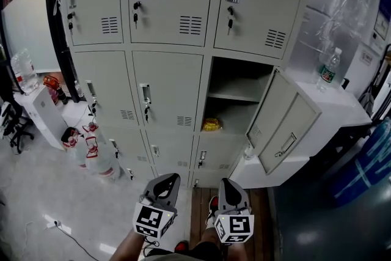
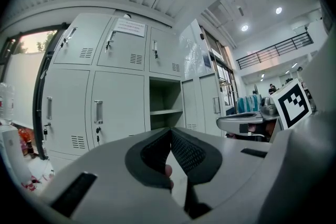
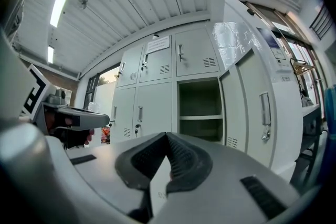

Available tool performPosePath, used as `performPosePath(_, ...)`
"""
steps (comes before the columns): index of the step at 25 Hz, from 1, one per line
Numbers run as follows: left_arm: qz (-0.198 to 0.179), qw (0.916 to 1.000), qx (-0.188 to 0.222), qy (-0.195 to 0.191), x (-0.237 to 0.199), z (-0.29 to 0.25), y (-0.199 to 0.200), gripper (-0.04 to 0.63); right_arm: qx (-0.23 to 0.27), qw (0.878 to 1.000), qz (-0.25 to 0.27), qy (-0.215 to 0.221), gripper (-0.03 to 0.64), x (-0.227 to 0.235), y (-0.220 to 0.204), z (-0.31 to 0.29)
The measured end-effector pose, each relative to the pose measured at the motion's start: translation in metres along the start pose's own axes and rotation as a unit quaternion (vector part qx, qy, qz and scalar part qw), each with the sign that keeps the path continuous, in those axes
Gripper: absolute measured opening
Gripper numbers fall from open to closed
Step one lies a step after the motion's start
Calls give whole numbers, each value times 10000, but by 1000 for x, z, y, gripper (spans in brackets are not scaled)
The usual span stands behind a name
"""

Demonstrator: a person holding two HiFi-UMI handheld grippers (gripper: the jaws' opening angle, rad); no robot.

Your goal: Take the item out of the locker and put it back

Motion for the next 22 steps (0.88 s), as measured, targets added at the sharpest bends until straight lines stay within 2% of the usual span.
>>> performPosePath(22, 29, 10000, 40, -19, 0, 6, 3, 23, -23, 9999, 90, 91, 17, -9, 2, 2)
Point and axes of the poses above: the fingertips, and each gripper's own axes: z backward along the fingers, x to its right, y out of its top, the point moved 7 cm from there along z, backward along the fingers, and after that the axes turned 3 degrees about y, right-handed, at the moved point
